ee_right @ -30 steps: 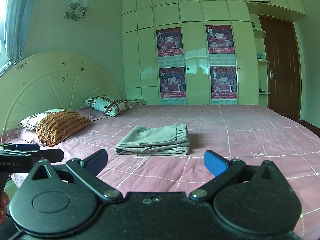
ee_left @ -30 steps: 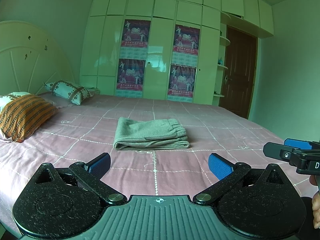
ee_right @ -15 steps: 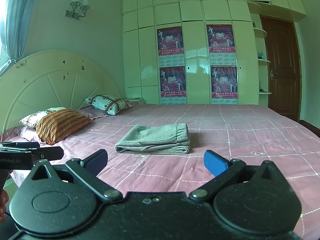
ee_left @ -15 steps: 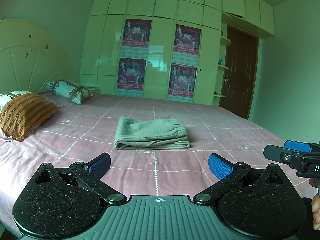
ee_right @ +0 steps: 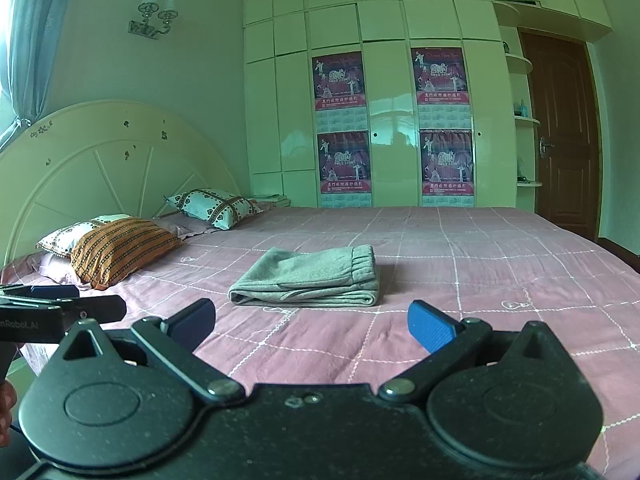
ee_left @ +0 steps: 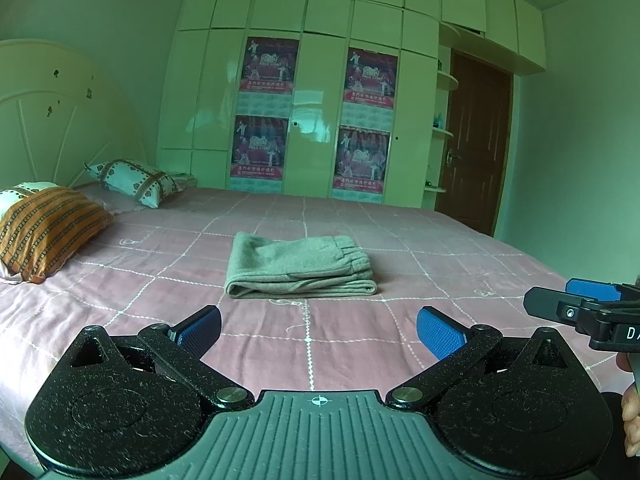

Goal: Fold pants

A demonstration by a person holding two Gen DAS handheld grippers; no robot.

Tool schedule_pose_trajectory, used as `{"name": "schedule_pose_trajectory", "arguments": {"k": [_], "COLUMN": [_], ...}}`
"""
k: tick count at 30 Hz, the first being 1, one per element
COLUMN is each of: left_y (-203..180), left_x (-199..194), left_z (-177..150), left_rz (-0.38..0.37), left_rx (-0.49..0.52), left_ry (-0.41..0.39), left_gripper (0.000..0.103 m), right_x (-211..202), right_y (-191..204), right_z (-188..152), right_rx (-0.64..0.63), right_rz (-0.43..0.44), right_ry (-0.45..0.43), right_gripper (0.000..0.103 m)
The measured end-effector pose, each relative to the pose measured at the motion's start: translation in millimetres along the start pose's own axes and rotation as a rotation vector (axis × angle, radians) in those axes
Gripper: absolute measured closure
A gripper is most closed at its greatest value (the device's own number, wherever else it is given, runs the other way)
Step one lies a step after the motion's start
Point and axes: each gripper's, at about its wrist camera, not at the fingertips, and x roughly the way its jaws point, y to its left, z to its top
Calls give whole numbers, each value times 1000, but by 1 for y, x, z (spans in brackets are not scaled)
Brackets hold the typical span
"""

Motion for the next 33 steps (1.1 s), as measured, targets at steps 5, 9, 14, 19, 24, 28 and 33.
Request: {"name": "schedule_pose_trajectory", "arguments": {"k": [5,9,14,19,24,28,33], "left_y": [0,-1,-2,-1,-2,-2,-4], "left_x": [0,1,1,1,1,-1,-1], "left_z": [0,0,-1,-1,-1,0,0], "left_rz": [0,-5,-6,-9,-14,-35,-39], "left_rx": [0,3,7,4,7,11,19], "left_ry": [0,0,1,2,-5,-24,-23], "left_gripper": [0,0,0,0,0,0,0], "right_x": [0,0,0,0,0,0,1], "right_y": [0,1,1,0,0,-1,-4], "right_z": [0,0,0,-1,-1,-2,-3], "right_rx": [0,0,0,-1,-2,-2,-2], "right_rz": [-1,-1,-1,-1,-1,-2,0], "right_ry": [1,1,1,3,4,5,5], "right_gripper": [6,6,6,6,6,6,6]}}
